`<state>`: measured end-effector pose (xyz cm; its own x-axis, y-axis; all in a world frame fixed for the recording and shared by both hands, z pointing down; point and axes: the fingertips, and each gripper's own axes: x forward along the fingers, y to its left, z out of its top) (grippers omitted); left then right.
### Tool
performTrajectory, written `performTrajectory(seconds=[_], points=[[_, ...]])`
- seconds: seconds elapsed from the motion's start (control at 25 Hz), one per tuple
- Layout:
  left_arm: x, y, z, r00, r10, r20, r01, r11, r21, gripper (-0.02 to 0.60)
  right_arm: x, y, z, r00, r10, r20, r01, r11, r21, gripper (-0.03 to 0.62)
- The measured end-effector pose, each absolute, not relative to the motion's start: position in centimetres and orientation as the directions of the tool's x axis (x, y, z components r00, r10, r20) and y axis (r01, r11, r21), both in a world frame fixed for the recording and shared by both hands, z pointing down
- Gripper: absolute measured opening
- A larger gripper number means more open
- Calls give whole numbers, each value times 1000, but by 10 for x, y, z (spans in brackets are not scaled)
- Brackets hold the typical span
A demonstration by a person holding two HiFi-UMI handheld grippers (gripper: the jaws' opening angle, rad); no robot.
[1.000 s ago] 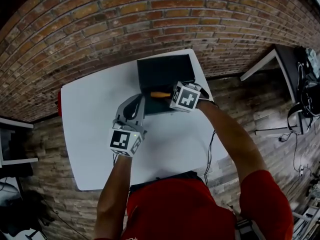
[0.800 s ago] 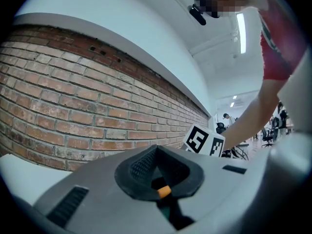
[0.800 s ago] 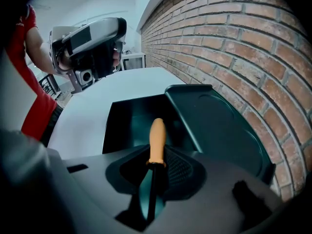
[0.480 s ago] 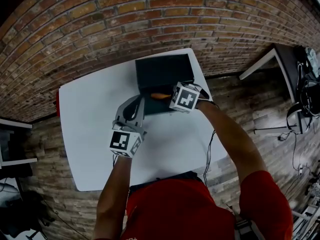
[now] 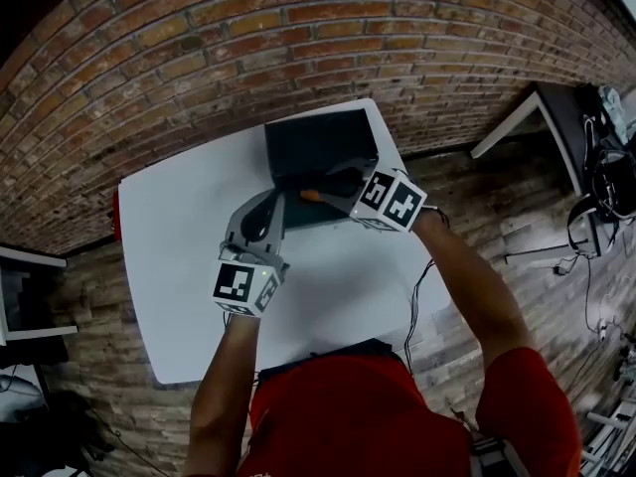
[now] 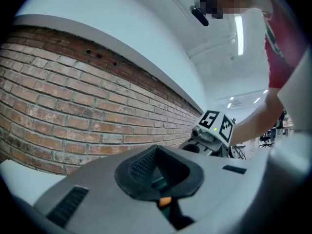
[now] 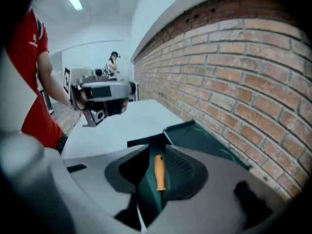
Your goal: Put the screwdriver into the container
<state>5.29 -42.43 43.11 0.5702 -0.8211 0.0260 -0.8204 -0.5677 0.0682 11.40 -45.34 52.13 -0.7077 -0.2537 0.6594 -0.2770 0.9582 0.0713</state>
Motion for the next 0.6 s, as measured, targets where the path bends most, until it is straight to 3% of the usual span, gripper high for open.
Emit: performTrajectory(seconds=[0.24,0.6], points=[[57,-404,392,612,-790,-1,-787,-610,96,12,110,-415,418,-869,-381,314,-384,922,57,100],[71,-359,334,689,-719,-95,-709,-695,117,12,111,-355,336,-890,-455,-9,-455,890,-10,60]])
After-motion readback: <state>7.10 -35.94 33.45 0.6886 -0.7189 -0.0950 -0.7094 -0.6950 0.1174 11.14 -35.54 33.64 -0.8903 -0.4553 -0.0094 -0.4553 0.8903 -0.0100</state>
